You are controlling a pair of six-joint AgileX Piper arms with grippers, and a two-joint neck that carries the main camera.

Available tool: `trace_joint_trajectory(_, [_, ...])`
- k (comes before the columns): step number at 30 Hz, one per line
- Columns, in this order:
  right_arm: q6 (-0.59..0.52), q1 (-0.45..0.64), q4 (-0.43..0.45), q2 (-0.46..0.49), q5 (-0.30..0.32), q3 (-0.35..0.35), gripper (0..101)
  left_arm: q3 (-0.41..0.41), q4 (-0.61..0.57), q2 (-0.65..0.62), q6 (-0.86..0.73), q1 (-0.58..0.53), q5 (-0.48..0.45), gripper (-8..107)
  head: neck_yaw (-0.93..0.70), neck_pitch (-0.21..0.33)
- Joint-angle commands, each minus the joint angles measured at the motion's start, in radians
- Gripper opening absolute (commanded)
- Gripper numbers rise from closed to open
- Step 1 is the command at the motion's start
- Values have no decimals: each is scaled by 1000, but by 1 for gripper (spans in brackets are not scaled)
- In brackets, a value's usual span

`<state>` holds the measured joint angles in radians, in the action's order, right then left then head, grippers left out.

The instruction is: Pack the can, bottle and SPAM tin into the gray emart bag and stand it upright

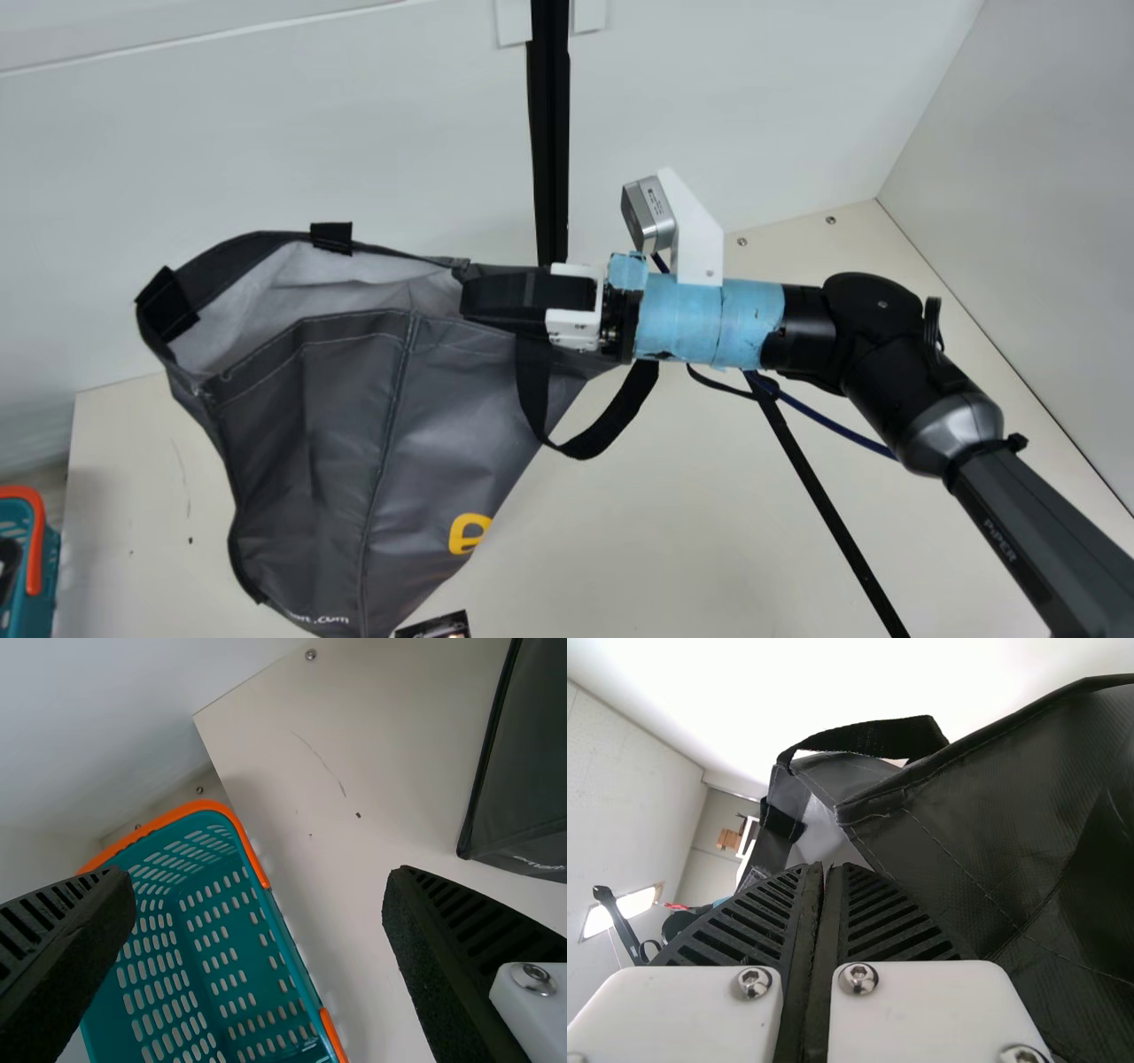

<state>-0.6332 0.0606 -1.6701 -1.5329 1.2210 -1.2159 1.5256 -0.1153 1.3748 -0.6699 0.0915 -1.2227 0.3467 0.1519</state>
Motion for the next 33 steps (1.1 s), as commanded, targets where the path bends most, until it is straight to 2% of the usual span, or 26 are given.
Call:
trace_joint_trajectory(1, [0,0,0,0,0,0,13,0,0,0,0,0,0,90,2,23])
trace_joint_trajectory(10, [0,0,0,0,0,0,43,0,0,0,0,0,0,90,2,23])
trace_joint_trajectory(11, [15,1,5,28,-1,15,47,0,0,0,0,0,0,90,2,23])
trace_joint_trajectory(14, [10,0,20,34,-5,10,57,0,0,0,0,0,0,90,2,23])
trace_joint_trajectory(25, [0,-7,64,55,-7,-73,94,0,0,0,0,0,0,90,2,23])
trace_joint_trajectory(33, [-16,-3,112,70,-6,-157,95,0,0,0,0,0,0,90,2,23])
